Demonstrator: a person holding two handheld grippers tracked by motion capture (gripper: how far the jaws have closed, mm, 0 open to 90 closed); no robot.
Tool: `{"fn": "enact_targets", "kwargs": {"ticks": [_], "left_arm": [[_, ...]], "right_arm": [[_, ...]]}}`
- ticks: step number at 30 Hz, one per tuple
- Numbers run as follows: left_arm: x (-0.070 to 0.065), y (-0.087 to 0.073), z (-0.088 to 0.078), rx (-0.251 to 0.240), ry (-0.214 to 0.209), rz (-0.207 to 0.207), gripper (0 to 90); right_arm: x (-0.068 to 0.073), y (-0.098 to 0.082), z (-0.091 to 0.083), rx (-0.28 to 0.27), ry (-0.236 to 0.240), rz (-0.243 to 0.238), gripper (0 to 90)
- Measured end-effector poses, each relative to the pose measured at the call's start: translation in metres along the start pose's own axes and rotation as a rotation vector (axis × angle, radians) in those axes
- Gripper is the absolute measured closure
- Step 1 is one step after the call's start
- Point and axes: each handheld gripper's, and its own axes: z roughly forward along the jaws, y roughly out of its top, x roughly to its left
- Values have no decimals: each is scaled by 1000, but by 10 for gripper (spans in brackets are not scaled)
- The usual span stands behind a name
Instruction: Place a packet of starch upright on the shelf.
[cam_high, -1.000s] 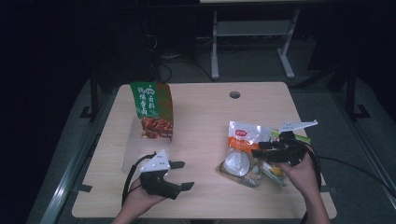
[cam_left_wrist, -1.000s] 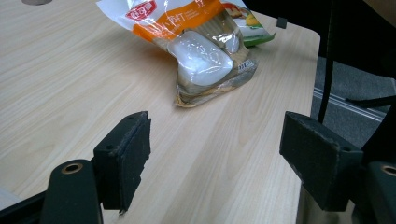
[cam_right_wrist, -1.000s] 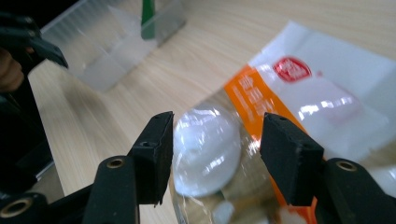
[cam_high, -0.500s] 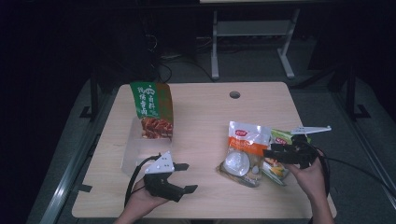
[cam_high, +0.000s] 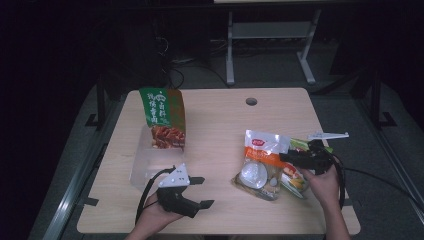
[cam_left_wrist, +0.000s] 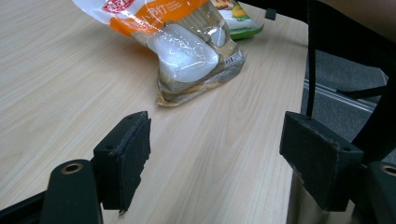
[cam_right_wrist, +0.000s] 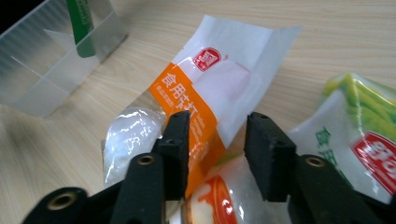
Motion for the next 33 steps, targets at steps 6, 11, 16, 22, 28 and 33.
{"fn": "enact_targets", "kwargs": {"ticks": [6,11,16,22,28,33], "left_arm": [[0,0,3,6,-5,2,242],[0,0,4,9,-10,1,244],[2,0,5,4,-12,-7,245],[2,0,7,3,-10,-12,245],[2,0,10,9,-11,-12,245],[4,0,10,4,-1,-19,246]], "right_arm": [[2,0,13,35,-6,-8,727],[3,0,19,56,17,-7,856],[11,4,16,41,69,-16,895],[30,11,8,10,118,-54,898],[53,19,2,-18,163,-128,898],[69,23,0,-21,192,-177,899]]}}
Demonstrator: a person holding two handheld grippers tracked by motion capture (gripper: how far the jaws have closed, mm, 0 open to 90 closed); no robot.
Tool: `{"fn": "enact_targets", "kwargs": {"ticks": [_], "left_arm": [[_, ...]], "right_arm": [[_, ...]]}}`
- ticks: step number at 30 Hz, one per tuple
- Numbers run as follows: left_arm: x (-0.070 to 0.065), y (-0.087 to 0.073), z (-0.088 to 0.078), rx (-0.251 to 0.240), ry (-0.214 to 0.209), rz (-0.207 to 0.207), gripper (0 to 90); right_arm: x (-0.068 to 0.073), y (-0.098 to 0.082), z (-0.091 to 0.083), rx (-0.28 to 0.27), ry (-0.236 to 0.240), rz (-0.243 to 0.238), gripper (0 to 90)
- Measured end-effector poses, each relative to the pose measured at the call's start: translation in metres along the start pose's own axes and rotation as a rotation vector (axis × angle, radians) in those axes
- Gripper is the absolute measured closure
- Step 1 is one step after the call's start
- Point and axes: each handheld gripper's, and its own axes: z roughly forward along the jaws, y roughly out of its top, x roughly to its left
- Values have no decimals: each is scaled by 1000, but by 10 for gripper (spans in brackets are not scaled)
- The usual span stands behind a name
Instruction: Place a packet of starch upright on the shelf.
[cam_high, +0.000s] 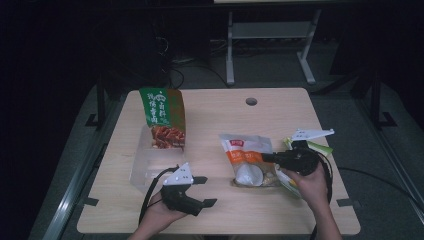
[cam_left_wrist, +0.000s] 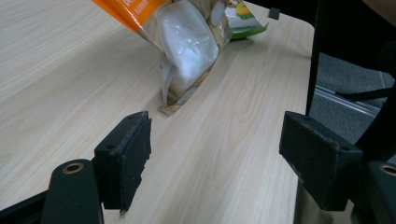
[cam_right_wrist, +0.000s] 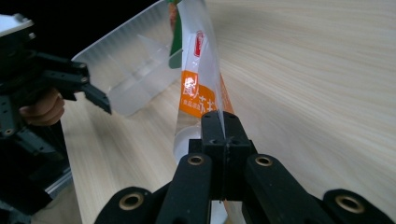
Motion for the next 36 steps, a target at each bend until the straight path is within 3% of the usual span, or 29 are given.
{"fn": "enact_targets", "kwargs": {"ticks": [11,19,22,26,29,30,33,36], "left_arm": [[3,-1,5,13,21,2,247],[5,-2,10,38,46,-13,258],[7,-2,13,61,59,-19,324],[10,-2,13,36,34,-57,404],[9,-1,9,-10,-12,-90,569],[9,-1,8,-24,-9,-90,640],[7,0,4,-50,1,-72,810],[7,0,2,-70,54,-53,856]], "right_arm": [[46,18,15,59,76,-170,900],[60,21,20,68,154,-205,900],[65,20,22,75,208,-225,900],[73,22,24,70,267,-250,900],[78,23,25,71,285,-267,900],[79,23,27,75,293,-271,900],[80,22,31,87,279,-276,900],[75,20,33,81,246,-264,899]]}}
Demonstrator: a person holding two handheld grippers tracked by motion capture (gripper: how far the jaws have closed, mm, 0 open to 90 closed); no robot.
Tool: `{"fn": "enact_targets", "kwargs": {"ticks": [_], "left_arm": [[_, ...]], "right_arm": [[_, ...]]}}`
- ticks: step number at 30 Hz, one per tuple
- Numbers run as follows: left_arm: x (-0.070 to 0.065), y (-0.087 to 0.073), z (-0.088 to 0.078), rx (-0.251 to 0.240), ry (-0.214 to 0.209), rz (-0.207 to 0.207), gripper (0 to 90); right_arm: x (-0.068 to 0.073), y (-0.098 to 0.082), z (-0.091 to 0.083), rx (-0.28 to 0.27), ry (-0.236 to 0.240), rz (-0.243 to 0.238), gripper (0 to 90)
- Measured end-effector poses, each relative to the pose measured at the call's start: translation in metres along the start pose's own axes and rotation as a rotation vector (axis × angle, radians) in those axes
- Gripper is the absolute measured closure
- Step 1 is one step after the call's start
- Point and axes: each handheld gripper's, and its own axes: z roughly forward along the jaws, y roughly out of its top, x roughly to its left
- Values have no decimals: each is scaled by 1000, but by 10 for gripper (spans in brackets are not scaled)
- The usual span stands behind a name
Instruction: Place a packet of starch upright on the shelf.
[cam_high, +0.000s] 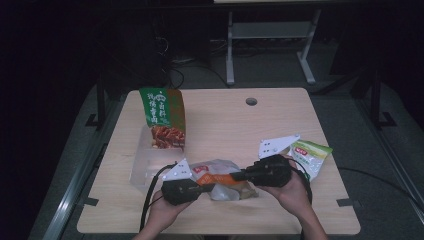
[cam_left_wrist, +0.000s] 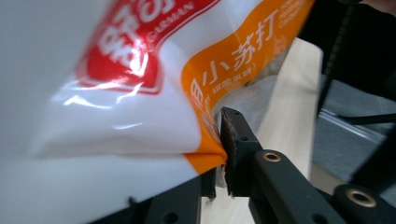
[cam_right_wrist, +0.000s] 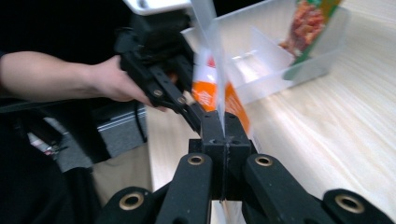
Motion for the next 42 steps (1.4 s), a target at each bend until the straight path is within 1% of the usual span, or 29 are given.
{"fn": "enact_targets", "kwargs": {"ticks": [2,4,5,7,8,10,11,13,14,15,17,21,23,27,29,32,34,35,38,40,42], "left_arm": [[0,1,-1,-1,25,9,863],[0,0,1,18,51,31,865],[0,0,3,27,59,37,866],[0,-3,5,24,57,26,866],[1,-3,5,26,59,28,865],[0,-3,5,26,68,29,864],[0,-3,5,25,70,33,864],[1,-3,5,22,63,28,863],[0,-3,5,20,60,17,863],[0,-3,5,19,59,16,863],[0,-3,5,21,62,24,863],[-1,-3,5,16,61,23,860],[-1,-3,5,19,62,26,851],[-1,-3,4,22,59,21,806],[-1,-3,4,22,55,14,773],[-3,-3,3,30,53,19,724],[-4,-3,3,29,60,27,694],[-4,-3,3,29,64,26,679],[-3,-3,1,33,67,23,659],[-3,-4,0,30,68,16,650],[-4,-4,-1,32,70,19,640]], "right_arm": [[-4,-2,-1,-8,-13,8,899],[-6,-4,0,10,-36,17,898],[-8,-6,2,20,-43,11,898],[-10,-10,5,43,-57,12,894],[-11,-12,6,44,-67,12,892],[-13,-14,5,42,-69,18,884],[-13,-15,5,50,-73,24,874],[-15,-17,7,61,-75,24,857],[-15,-18,8,56,-72,28,847],[-15,-18,9,57,-71,38,833],[-15,-18,13,74,-79,34,813],[-13,-21,24,106,-79,36,782],[-13,-22,29,117,-82,34,784],[-13,-22,31,120,-87,38,852],[-13,-23,31,118,-80,41,876],[-14,-25,29,113,-73,55,885],[-15,-26,28,109,-70,53,891],[-15,-26,27,108,-71,59,893],[-18,-28,23,100,-84,70,894],[-20,-30,21,92,-93,81,894],[-22,-33,18,82,-95,98,895]]}}
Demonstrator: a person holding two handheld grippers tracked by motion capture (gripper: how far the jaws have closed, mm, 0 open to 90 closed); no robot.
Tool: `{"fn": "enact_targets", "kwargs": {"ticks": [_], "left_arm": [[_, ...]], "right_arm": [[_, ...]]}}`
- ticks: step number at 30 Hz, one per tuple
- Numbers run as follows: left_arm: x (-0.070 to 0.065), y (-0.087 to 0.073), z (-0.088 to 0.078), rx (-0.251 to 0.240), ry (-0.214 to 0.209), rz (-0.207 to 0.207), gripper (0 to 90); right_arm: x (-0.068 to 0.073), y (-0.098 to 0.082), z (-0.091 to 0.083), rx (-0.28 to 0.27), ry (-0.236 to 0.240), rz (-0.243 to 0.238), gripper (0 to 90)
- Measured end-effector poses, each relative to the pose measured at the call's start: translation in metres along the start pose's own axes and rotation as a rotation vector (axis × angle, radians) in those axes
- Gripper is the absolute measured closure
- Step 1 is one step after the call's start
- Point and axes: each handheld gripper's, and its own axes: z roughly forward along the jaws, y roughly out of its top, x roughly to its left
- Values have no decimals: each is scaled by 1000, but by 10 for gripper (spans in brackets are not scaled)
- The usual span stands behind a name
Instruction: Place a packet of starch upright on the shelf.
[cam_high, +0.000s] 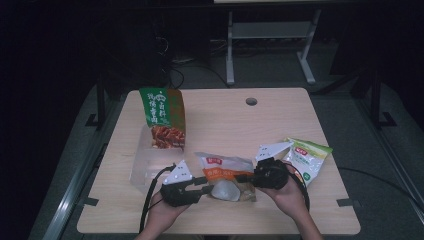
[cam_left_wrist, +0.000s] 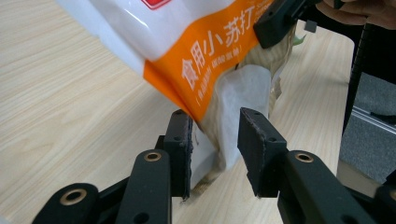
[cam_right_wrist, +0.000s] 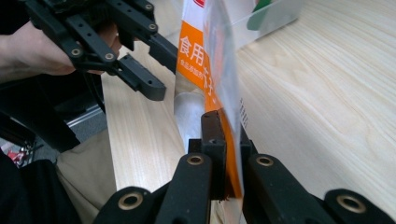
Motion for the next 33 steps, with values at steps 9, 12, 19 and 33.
{"fn": "enact_targets", "kwargs": {"ticks": [9,12,19,33], "left_arm": [[-4,0,-2,-3,-3,15,624],[-5,0,-2,1,-4,18,621],[-5,0,-4,-3,-4,20,618],[-10,-7,-10,9,-7,34,576]], "right_arm": [[-3,-2,-4,-16,-11,18,896],[-4,-3,-5,-22,-16,21,897],[-5,-3,-9,-42,-27,33,897],[-4,4,-18,-65,-53,37,898]]}}
